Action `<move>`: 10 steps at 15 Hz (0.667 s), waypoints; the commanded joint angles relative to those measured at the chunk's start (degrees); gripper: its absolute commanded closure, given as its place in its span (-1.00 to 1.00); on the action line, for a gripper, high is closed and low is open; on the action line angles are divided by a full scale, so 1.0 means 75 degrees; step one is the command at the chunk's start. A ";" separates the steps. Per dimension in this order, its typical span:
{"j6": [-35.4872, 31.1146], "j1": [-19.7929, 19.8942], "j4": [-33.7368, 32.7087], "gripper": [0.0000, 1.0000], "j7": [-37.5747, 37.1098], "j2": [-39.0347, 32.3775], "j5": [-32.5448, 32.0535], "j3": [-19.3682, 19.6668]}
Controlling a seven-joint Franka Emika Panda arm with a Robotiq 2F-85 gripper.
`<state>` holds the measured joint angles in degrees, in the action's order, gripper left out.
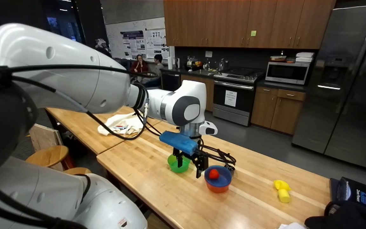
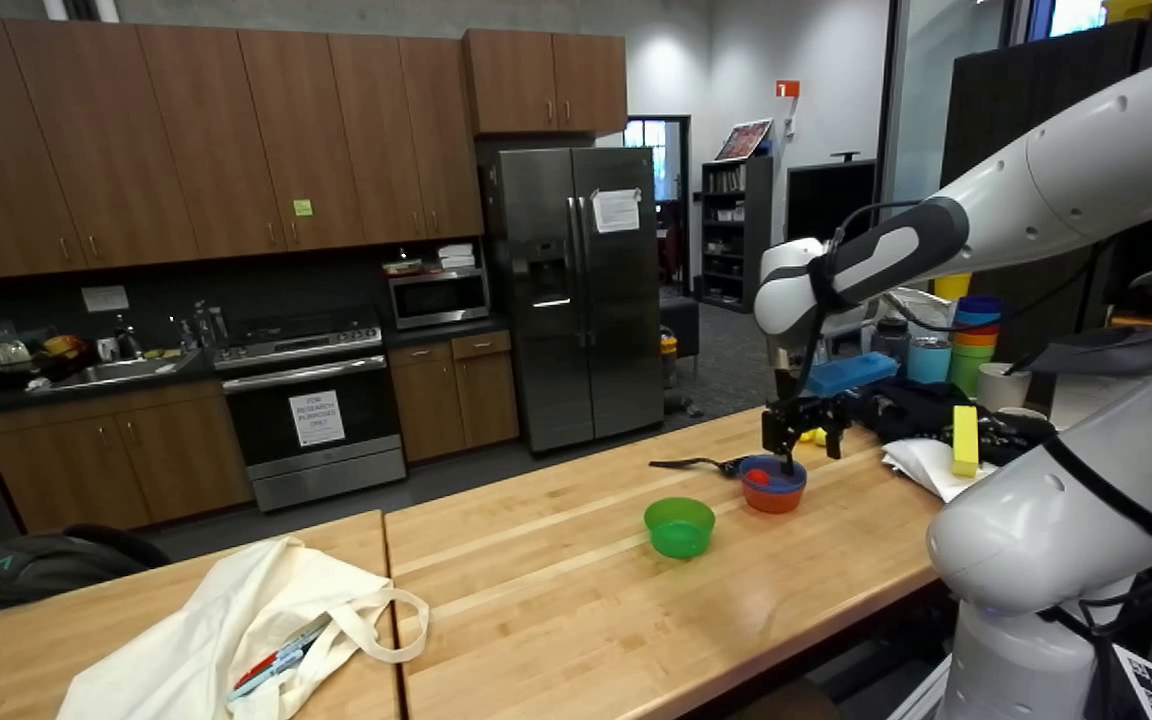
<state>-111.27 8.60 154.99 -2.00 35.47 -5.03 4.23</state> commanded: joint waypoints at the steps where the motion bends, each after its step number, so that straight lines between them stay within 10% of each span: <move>1: 0.0032 0.0068 -0.0149 -1.00 0.0145 -0.0069 -0.0051 0.0212; 10: 0.0006 0.0427 -0.1150 -1.00 0.0190 -0.0809 -0.0004 0.0803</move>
<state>-111.29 10.37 151.41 -0.95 34.04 -5.03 8.88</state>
